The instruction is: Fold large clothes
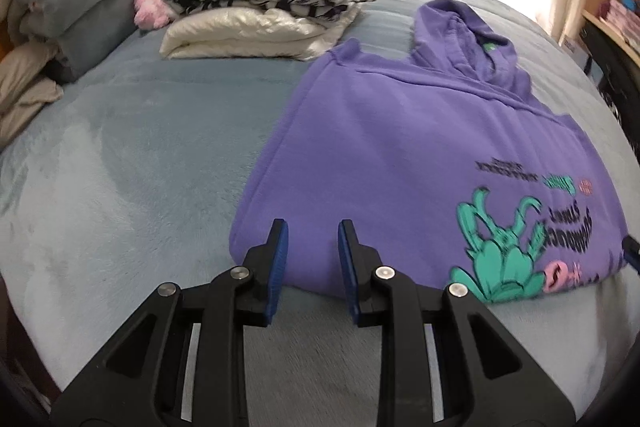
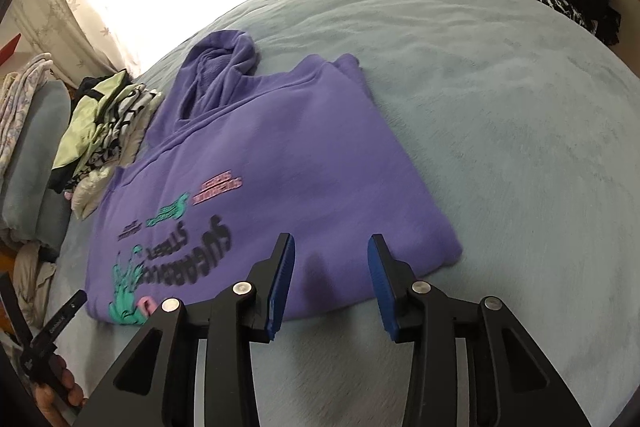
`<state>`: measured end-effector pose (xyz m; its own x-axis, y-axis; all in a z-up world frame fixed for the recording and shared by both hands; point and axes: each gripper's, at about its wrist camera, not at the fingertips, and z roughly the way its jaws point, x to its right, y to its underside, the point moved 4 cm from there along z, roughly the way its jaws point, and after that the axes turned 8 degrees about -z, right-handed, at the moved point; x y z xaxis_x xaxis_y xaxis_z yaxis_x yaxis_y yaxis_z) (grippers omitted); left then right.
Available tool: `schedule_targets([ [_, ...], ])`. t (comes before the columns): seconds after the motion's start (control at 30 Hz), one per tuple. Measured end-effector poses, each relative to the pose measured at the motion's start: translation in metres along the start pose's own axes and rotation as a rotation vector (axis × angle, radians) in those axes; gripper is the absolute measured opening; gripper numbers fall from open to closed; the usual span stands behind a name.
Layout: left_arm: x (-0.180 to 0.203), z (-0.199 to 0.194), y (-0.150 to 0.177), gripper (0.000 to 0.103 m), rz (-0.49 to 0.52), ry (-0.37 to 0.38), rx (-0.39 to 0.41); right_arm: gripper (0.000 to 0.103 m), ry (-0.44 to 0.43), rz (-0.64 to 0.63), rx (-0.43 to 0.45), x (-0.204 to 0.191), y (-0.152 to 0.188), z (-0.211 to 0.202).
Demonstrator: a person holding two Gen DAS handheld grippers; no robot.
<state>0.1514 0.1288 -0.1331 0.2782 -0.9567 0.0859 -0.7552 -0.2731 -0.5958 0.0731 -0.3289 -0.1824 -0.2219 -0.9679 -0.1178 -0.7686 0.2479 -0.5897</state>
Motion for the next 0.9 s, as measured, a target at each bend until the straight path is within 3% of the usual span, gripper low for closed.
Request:
schedule_targets([
  [0.17, 0.020, -0.023, 0.008, 0.022, 0.019, 0.049, -0.022, 0.039, -0.017, -0.056, -0.014, -0.015, 0.008, -0.020],
  [0.53, 0.068, -0.075, 0.015, 0.022, 0.168, 0.103, 0.035, 0.039, -0.074, -0.197, -0.002, -0.070, 0.014, -0.053],
  [0.73, 0.085, -0.077, -0.020, 0.023, 0.201, 0.136, 0.068, 0.039, -0.096, -0.249, -0.004, -0.092, -0.011, -0.057],
  [0.9, 0.099, -0.059, -0.073, 0.024, 0.232, 0.112, 0.073, 0.039, -0.084, -0.353, 0.038, -0.106, -0.071, -0.058],
])
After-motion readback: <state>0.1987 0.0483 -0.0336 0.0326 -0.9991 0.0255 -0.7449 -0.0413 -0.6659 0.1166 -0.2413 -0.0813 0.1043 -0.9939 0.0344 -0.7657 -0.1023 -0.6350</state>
